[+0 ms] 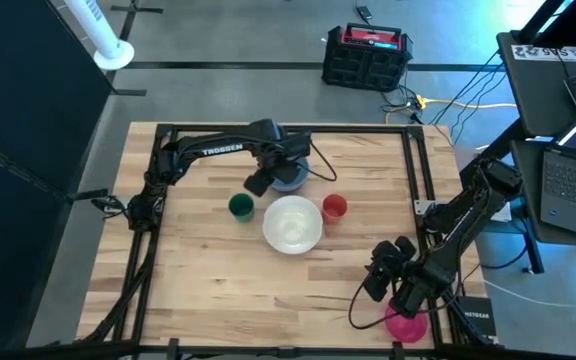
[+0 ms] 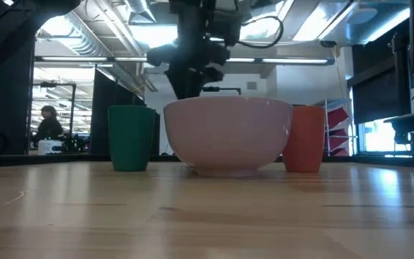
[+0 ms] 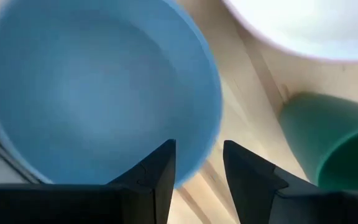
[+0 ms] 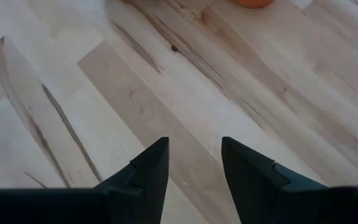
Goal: Nest bowls inside each other
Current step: Stack the stacked bowls on the white bowl
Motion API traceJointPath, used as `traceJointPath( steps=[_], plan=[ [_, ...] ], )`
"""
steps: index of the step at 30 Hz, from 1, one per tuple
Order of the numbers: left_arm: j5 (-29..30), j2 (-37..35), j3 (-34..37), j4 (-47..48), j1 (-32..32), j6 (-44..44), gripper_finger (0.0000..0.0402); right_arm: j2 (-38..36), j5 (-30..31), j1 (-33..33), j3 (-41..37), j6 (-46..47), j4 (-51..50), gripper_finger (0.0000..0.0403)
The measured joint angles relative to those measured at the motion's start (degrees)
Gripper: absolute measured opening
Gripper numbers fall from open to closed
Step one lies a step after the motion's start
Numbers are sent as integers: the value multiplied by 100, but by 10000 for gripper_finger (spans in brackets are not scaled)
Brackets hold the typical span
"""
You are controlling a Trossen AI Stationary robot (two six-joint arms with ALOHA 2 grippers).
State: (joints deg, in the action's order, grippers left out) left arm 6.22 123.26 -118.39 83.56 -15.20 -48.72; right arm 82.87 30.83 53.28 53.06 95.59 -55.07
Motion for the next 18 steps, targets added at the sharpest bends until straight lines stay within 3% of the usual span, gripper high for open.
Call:
traceJointPath(
  steps=[14, 18],
  plan=[
    [102, 0, 767, -442, 99, -234, 118, 0, 0, 0, 0, -9, -2, 136],
    [275, 0, 1053, -992, 162, -235, 118, 0, -2, 0, 0, -9, -11, 136]
  ],
)
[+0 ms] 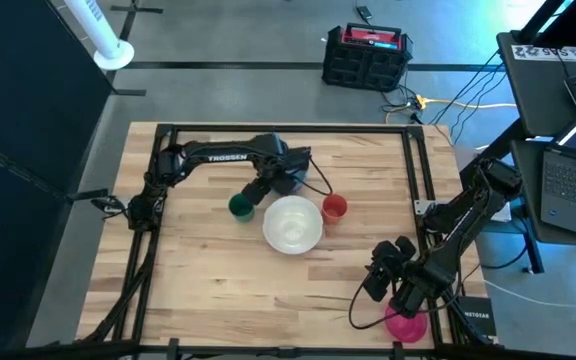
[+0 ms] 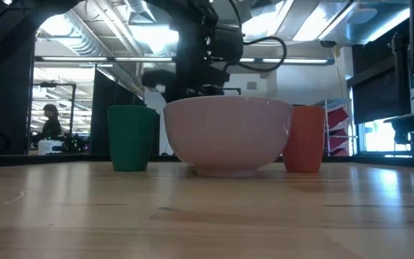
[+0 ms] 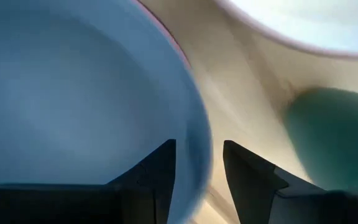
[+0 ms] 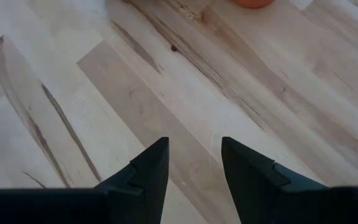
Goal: Nest bowls inside each other
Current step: Stack the stacked bowls on the white bowl
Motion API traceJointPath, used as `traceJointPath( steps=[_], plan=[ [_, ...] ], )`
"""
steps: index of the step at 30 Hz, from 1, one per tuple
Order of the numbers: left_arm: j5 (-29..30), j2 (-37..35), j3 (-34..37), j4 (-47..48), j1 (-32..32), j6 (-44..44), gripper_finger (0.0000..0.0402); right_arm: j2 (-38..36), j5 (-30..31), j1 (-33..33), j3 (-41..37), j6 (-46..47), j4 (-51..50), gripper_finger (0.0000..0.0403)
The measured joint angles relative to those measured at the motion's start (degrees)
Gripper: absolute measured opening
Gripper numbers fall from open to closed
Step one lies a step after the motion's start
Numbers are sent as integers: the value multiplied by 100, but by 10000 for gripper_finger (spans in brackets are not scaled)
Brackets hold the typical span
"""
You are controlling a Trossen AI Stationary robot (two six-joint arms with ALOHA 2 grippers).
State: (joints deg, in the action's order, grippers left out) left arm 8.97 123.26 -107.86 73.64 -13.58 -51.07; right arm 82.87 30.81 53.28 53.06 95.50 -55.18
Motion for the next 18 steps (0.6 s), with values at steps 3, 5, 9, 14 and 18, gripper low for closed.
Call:
traceJointPath(
  steps=[3, 5, 9, 14, 18],
  plan=[
    [24, 0, 155, -386, 22, -2, 118, 0, -19, 0, 0, 0, -20, 136],
    [24, 0, 270, -581, 28, -13, 117, 0, -61, 0, 0, 0, -20, 136],
    [158, 0, 417, -705, 31, 74, 72, 0, -185, 0, 0, 4, -18, 136],
    [355, -17, 431, -637, 33, 85, 24, 0, -197, 0, 0, 7, -20, 136],
    [527, -10, 0, -342, 64, 296, 24, 0, -195, 0, 0, 6, -44, 136]
  ],
)
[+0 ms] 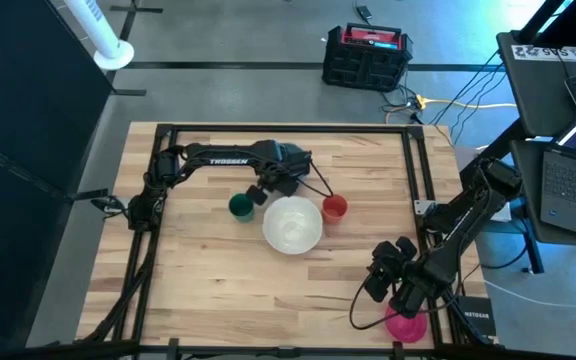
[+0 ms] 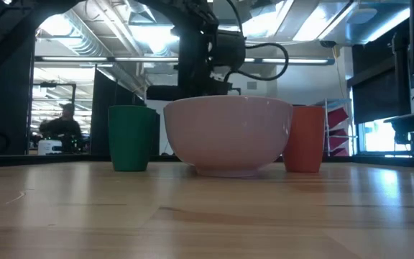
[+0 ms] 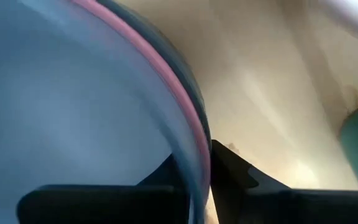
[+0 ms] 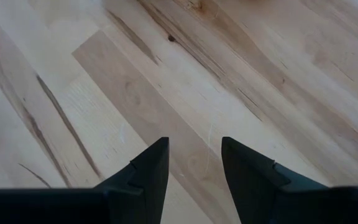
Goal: Nest bowls inside each other
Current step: Stack the stacked bowls on the white bowl
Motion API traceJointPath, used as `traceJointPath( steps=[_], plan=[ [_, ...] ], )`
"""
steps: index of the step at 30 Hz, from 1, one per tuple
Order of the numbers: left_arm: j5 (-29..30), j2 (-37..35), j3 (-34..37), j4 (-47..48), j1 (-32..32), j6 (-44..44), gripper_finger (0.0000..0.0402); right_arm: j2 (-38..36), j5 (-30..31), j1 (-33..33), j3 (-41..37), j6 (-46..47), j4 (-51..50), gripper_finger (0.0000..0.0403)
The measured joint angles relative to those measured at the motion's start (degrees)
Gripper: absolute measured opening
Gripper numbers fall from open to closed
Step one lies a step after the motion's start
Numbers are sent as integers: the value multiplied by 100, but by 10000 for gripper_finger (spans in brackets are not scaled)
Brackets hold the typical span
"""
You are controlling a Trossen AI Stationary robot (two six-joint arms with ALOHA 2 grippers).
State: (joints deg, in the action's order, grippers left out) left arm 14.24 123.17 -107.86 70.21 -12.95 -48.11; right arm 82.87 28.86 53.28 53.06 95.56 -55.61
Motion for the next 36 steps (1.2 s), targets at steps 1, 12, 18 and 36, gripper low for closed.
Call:
traceJointPath(
  steps=[1, 12, 18, 36],
  plan=[
    [38, 2, -121, 83, 9, 59, 24, 0, 1, 0, 0, 0, -6, 136],
    [411, 16, -1674, 1149, 356, 805, 24, 0, 4, 0, 0, -1, -220, 136],
    [407, 16, -2441, 1919, 1249, 1634, 24, 0, 117, 0, 0, 75, -578, 136],
    [-241, 14, -1111, 781, 2324, 2798, 24, 0, 145, 0, 0, 13, -661, 136]
  ],
)
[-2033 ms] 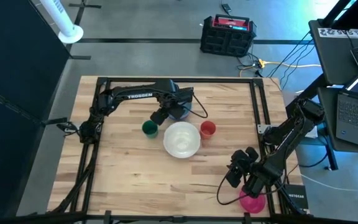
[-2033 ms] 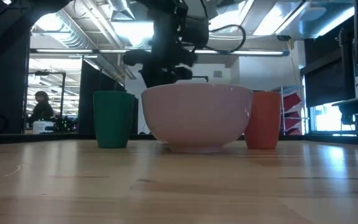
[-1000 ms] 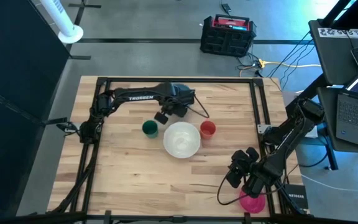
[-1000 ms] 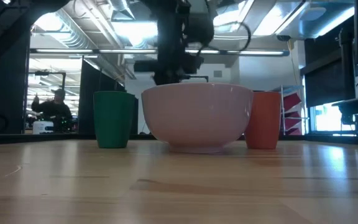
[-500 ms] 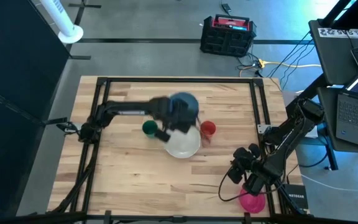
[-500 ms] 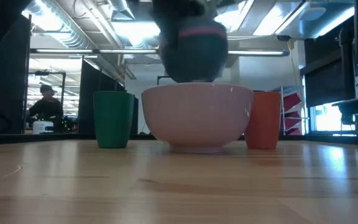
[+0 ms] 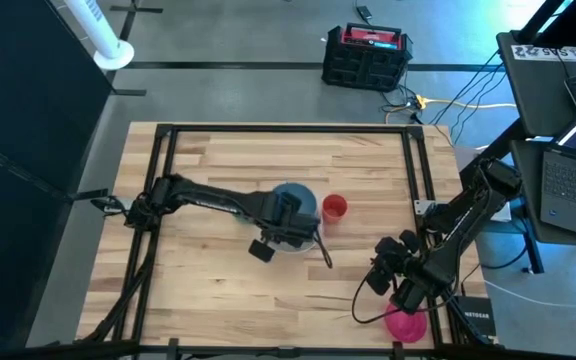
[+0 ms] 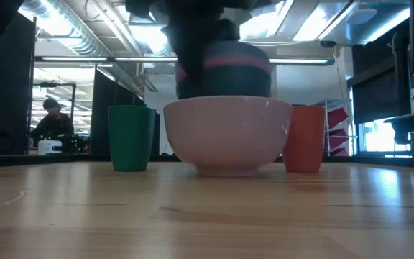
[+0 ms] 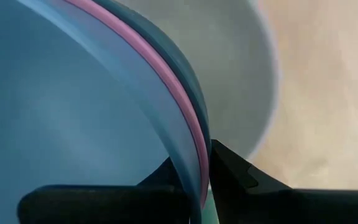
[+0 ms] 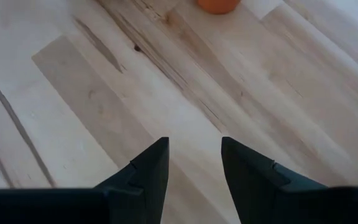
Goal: Nest bowls inside each other
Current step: Stack the stacked bowls on the white bowl
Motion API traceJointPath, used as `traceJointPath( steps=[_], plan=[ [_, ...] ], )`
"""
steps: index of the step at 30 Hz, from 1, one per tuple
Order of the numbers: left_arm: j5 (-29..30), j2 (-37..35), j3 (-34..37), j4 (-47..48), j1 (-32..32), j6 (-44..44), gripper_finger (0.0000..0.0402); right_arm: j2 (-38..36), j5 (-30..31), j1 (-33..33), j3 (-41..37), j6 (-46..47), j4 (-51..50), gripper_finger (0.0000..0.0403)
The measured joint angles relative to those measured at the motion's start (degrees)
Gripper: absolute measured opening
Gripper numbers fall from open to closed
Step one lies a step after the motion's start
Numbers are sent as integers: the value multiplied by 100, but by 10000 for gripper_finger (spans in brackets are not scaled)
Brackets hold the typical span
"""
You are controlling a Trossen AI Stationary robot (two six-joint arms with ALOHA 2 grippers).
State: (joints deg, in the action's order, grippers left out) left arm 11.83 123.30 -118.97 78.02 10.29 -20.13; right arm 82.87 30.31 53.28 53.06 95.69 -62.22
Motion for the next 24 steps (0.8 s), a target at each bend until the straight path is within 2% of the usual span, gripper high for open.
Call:
traceJointPath(
  steps=[11, 17, 20, 24],
  plan=[
    [-96, 0, 845, -545, 44, 24, 24, 0, -40, 0, 0, -4, 74, 136],
    [-48, -4, 1022, -844, 62, 273, 25, 0, -44, 0, 0, -4, 75, 136],
    [-52, -4, 1024, -1050, 60, 452, 54, 0, -44, 0, 0, -6, 75, 136],
    [-61, -4, 844, -829, 88, 485, 85, 0, -41, 0, 0, -6, 85, 136]
  ],
)
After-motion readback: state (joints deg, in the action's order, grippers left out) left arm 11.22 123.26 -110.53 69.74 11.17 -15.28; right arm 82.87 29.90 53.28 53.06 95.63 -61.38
